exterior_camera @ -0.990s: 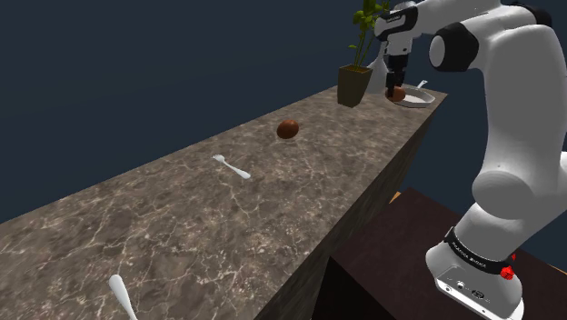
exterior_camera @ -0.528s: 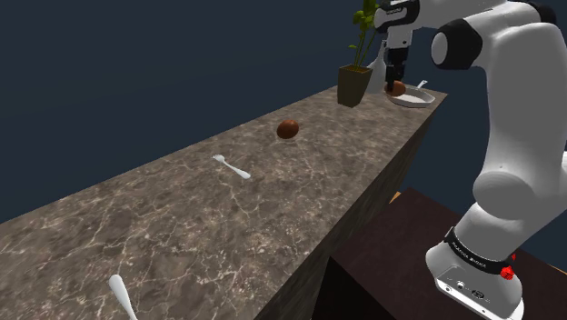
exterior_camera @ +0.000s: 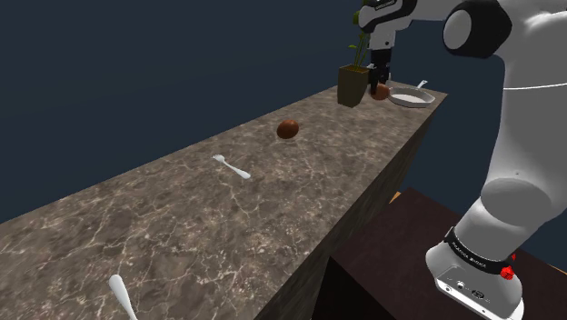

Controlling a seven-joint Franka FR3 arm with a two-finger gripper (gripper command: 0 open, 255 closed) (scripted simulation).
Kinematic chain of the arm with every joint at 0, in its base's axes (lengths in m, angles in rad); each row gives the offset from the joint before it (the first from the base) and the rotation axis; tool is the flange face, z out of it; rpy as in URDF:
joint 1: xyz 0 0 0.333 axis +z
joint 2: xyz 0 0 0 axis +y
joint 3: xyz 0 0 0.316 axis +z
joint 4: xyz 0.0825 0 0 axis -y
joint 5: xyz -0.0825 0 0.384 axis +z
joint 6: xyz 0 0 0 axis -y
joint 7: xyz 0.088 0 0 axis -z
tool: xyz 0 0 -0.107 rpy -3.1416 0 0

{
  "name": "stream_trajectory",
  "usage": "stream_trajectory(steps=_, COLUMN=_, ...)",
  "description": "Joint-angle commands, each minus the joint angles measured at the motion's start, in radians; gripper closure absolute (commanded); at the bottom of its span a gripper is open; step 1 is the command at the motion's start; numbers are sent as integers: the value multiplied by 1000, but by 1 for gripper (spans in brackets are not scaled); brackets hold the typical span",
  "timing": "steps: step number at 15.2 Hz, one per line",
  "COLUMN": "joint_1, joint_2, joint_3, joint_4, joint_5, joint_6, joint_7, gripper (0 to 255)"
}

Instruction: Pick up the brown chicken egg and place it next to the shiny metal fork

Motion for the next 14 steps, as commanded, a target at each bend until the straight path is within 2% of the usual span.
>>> stream_trajectory(steps=1, joint_1=39, joint_2=-34, joint_3=10, joint_4=-42, joint_5=-8, joint_6=9, joint_7=46, gripper=255)
stream_trajectory(steps=7, joint_1=142, joint_2=-103, joint_3=49, joint_4=-129, joint_5=-18, joint_6=28, joint_7=181, gripper=255)
stream_trajectory(steps=14, joint_1=244, joint_2=-139, joint_3=105, joint_4=-168, joint_5=-10, joint_6=34, joint_7=335, gripper=255)
